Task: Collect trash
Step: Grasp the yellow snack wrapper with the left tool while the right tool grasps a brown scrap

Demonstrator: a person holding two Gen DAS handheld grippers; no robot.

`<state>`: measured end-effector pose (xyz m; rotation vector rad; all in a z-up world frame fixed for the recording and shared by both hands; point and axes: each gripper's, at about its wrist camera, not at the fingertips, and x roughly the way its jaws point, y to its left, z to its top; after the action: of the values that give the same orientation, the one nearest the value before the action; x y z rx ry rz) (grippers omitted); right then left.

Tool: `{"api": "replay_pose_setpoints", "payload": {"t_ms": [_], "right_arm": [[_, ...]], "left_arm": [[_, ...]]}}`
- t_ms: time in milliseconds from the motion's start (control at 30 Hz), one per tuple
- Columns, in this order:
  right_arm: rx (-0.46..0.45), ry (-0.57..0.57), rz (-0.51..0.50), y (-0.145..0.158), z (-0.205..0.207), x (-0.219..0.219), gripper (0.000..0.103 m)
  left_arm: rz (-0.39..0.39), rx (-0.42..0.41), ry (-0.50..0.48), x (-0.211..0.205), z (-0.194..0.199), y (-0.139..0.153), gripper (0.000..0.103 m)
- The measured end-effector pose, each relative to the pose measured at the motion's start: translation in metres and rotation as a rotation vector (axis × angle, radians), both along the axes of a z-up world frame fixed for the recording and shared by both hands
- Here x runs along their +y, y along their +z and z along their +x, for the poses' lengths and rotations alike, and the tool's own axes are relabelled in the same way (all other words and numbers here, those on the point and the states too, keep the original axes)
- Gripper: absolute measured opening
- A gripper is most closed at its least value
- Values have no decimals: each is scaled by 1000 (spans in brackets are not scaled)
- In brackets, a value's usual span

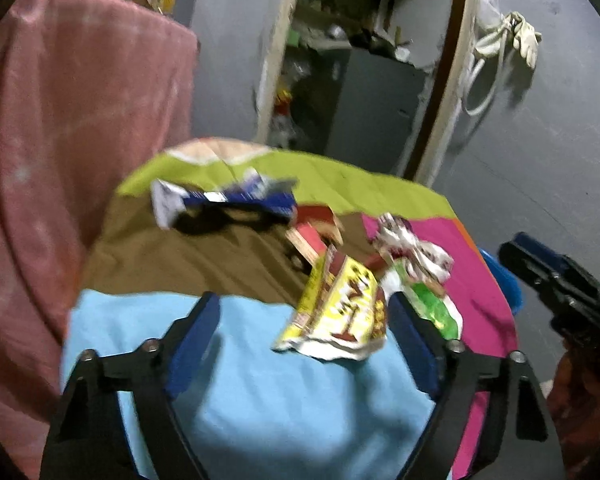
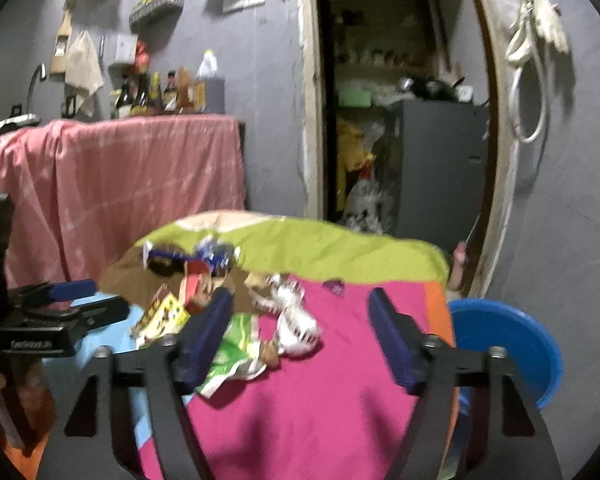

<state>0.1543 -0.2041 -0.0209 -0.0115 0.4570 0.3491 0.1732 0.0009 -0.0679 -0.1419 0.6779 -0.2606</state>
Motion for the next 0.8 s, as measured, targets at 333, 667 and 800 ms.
{"api": "replay_pose_setpoints", "payload": {"t_ms": [333,667,800], "right_arm": [[122,70,-68,-24,12,16,45],[231,100,-63,-41,31,22,23],[281,96,-39,-50,36,20,18]], "left_arm": [[-82,124,-55,5,23,-13,53],[-122,170,-134,4,32,-20,33],[-150,191,-149,6,36,-21,27]]}}
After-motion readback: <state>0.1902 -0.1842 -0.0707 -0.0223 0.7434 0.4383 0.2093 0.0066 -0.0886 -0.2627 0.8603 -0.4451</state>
